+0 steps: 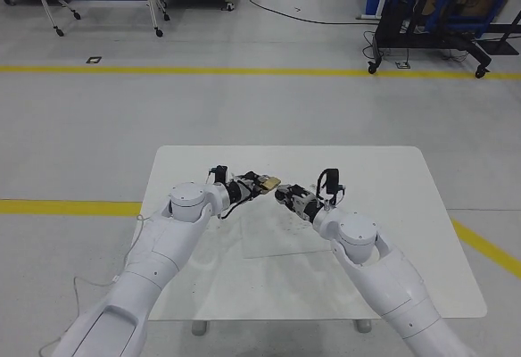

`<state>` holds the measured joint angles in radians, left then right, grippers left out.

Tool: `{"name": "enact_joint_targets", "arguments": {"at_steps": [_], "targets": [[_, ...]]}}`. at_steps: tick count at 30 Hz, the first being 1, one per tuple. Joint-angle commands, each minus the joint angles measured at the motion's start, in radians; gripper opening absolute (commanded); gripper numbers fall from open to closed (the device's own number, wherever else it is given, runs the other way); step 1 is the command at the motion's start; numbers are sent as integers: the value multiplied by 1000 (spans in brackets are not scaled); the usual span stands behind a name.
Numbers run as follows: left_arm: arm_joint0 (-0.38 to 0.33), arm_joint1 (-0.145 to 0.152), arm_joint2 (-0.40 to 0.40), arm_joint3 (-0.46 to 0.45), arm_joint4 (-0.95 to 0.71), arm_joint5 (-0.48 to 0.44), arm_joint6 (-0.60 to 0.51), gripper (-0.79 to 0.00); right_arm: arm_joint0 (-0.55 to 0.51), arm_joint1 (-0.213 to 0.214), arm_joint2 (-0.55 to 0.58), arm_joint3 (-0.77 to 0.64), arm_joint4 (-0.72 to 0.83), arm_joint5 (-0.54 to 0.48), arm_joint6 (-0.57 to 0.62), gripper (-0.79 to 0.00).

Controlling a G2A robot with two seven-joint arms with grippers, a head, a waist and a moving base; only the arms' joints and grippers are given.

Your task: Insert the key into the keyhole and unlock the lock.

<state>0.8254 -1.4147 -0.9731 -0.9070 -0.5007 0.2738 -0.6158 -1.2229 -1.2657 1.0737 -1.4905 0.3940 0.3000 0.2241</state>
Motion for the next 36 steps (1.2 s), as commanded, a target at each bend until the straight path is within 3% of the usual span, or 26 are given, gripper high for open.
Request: {"name": "enact_joint_targets", "arguments": {"at_steps": [1, 4, 7, 14, 18, 19, 20, 21, 26, 27, 36], "targets": [[1, 0, -4, -2, 0, -6, 0, -785, 1, -1, 7, 5, 9, -12, 10, -443], [3, 1, -11, -6, 7, -22, 10, -785, -12, 3, 28, -4, 19, -46, 44, 0], [8, 2, -18, -13, 10, -37, 15, -785, -31, 7, 51, -15, 51, -83, 104, 0], [20, 6, -32, -33, 32, -81, 32, -785, -31, 7, 51, -15, 51, -83, 104, 0], [29, 9, -48, -53, 53, -152, 57, -785, -46, 5, 61, -19, 105, -107, 135, 0], [33, 10, -52, -61, 62, -178, 63, -785, -52, 6, 71, -13, 141, -119, 170, -105], [37, 11, -54, -69, 73, -204, 66, -785, -55, 7, 83, -3, 170, -130, 206, -289], [42, 13, -54, -76, 86, -227, 64, -785, -57, 8, 94, 7, 199, -142, 240, -409], [62, 14, -60, -93, 99, -297, 58, -785, -52, 10, 129, 59, 317, -154, 387, -622], [64, 13, -60, -93, 100, -299, 58, -785, -49, 10, 133, 69, 336, -153, 407, -650], [68, 10, -59, -94, 112, -303, 56, -785, 21, -8, 91, 168, 394, -146, 407, -637]]}}
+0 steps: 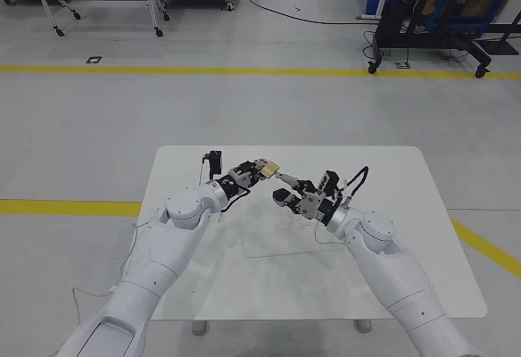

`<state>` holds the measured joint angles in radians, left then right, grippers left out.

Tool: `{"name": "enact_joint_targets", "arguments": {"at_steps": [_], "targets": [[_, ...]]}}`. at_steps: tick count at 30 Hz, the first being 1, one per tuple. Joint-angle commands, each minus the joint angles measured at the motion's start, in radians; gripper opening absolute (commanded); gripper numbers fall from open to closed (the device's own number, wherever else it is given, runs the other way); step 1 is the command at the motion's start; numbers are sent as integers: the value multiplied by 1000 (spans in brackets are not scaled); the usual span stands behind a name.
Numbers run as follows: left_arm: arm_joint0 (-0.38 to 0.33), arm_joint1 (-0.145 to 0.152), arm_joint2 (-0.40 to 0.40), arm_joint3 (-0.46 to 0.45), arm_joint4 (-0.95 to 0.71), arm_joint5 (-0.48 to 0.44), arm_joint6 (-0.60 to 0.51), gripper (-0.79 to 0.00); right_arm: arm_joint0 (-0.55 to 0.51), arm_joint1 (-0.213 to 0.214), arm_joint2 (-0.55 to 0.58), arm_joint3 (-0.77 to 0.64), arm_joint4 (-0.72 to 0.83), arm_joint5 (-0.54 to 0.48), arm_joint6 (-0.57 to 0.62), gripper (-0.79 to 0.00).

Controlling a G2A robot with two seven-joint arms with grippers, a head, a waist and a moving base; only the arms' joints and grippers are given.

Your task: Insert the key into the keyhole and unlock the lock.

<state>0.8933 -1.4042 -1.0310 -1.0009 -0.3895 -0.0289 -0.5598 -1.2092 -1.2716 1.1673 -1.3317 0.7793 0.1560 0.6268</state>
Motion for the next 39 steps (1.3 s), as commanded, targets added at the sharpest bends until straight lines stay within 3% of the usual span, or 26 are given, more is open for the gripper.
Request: {"name": "enact_joint_targets", "arguments": {"at_steps": [1, 12, 13, 15, 33, 39], "targets": [[1, 0, -2, -1, 1, -3, 0, -785, 13, -3, -6, 17, 12, -4, 6, -631], [6, -1, -9, -10, 9, -7, -10, -785, 49, -13, -15, 59, 29, -6, -25, -659], [7, -1, -10, -10, 10, -8, -11, -785, 50, -14, -14, 62, 32, -3, -24, -677], [7, -1, -9, -12, 15, -9, -14, -785, 53, -14, -12, 69, 38, 2, -22, -785], [17, -2, -12, -29, 62, -91, -27, -785, 124, -16, 10, 230, 273, 264, 270, -785], [25, -2, -17, -40, 66, -124, -29, -785, 143, -14, 12, 271, 312, 337, 319, -785]]}}
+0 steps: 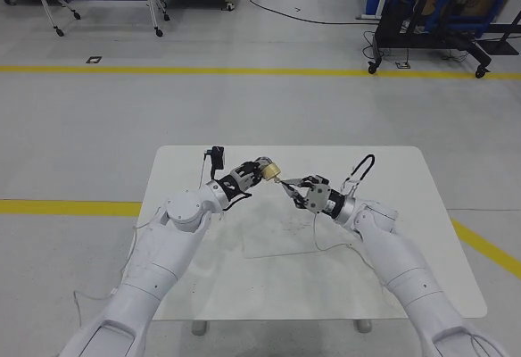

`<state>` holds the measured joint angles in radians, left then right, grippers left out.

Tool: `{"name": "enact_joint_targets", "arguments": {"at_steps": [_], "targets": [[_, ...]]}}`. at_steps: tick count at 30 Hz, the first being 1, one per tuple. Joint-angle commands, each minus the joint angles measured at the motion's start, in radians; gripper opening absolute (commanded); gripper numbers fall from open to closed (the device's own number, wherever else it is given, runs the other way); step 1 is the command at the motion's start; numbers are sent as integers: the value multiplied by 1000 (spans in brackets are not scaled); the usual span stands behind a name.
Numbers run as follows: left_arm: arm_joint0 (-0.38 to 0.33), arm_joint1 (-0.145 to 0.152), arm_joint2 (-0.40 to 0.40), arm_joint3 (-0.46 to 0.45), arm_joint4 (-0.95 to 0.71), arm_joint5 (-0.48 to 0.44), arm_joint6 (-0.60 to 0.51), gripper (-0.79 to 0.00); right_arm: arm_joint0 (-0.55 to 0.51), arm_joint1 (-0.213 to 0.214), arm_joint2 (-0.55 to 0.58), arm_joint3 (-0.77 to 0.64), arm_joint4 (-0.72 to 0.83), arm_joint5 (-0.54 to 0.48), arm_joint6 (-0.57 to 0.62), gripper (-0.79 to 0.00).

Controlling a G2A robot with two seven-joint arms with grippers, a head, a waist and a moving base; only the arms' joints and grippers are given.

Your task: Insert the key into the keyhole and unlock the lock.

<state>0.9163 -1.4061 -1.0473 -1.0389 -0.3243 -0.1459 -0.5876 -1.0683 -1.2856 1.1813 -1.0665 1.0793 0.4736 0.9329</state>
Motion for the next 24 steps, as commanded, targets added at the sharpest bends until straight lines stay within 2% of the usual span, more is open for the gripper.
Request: {"name": "enact_joint_targets", "arguments": {"at_steps": [1, 3, 9, 12, 19, 24], "targets": [[3, 0, -2, -4, 1, -13, -2, -785, 6, 0, -1, 13, 20, 32, 24, -785], [6, 0, -4, -6, 1, -19, -2, -785, 13, 1, 1, 26, 21, 35, 27, -785], [10, 0, -8, -8, 2, -17, -4, -785, -4, 7, 5, -9, -59, -84, 7, -785], [12, 0, -10, -11, 2, -17, -2, -785, -26, 11, 2, -39, -91, -109, 12, -785], [17, -1, -12, -16, 8, -21, 1, -785, -51, 17, -1, -79, -130, -126, 8, -610], [19, -1, -14, -20, 14, -24, 0, -785, -47, 15, -5, -80, -117, -124, -15, -637]]}}
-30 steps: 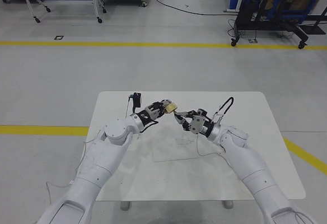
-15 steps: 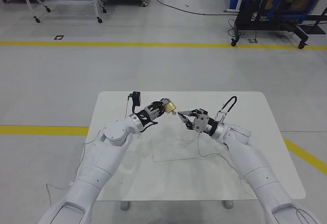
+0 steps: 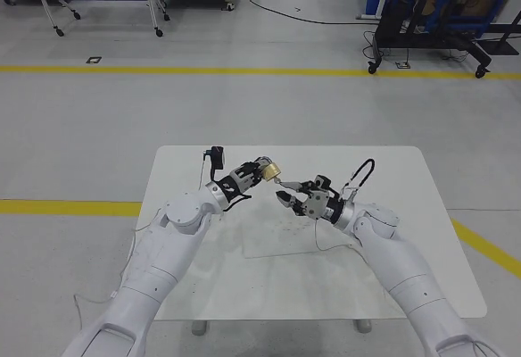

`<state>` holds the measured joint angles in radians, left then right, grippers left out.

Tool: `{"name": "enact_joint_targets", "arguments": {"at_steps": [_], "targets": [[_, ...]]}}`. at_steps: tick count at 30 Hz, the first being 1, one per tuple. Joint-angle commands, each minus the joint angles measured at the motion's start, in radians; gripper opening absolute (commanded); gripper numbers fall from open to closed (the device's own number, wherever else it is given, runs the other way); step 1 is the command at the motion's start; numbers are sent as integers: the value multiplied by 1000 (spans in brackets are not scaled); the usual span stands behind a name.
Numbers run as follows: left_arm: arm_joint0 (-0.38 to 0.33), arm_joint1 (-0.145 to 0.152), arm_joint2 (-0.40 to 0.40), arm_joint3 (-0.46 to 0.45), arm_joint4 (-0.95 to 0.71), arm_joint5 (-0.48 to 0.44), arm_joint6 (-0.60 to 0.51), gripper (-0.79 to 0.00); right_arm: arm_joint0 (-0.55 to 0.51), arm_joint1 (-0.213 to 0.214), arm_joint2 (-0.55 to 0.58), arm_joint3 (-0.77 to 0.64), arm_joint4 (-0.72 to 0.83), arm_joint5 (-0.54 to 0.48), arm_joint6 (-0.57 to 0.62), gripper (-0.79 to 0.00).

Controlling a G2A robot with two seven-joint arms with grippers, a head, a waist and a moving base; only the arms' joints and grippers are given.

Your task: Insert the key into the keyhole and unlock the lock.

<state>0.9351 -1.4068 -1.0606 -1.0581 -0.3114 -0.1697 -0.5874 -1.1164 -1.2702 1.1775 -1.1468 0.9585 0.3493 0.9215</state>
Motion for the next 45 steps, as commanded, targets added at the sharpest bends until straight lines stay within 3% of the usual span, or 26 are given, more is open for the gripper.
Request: {"name": "enact_joint_targets", "arguments": {"at_steps": [1, 5, 9, 11, 13, 15, 24, 34, 45], "targets": [[1, 0, -1, -2, 2, -1, -1, -785, 3, -1, -3, 0, 7, 0, -8, -650], [4, 0, -4, -5, 3, -5, -4, -785, 15, -5, -9, 8, 18, 4, -29, -671], [5, 0, -3, -7, 6, -6, -7, -785, 28, -10, -18, 21, 34, 5, -45, -600], [5, 0, -3, -7, 8, -6, -7, -785, 34, -12, -22, 29, 42, 7, -52, -616], [5, -1, -2, -7, 11, -6, -9, -785, 39, -15, -26, 35, 49, 8, -58, -674], [5, -1, -2, -7, 12, -7, -9, -785, 45, -17, -29, 41, 56, 11, -61, -785], [4, -2, -2, -7, 18, -18, -16, -785, 62, -21, -29, 82, 111, 59, -22, -785], [22, 1, -14, -30, 31, -132, -16, -785, 106, -22, -29, 188, 216, 231, 138, -785], [25, 1, -18, -33, 38, -144, -17, -785, 129, -20, -43, 234, 203, 239, 196, -785]]}}
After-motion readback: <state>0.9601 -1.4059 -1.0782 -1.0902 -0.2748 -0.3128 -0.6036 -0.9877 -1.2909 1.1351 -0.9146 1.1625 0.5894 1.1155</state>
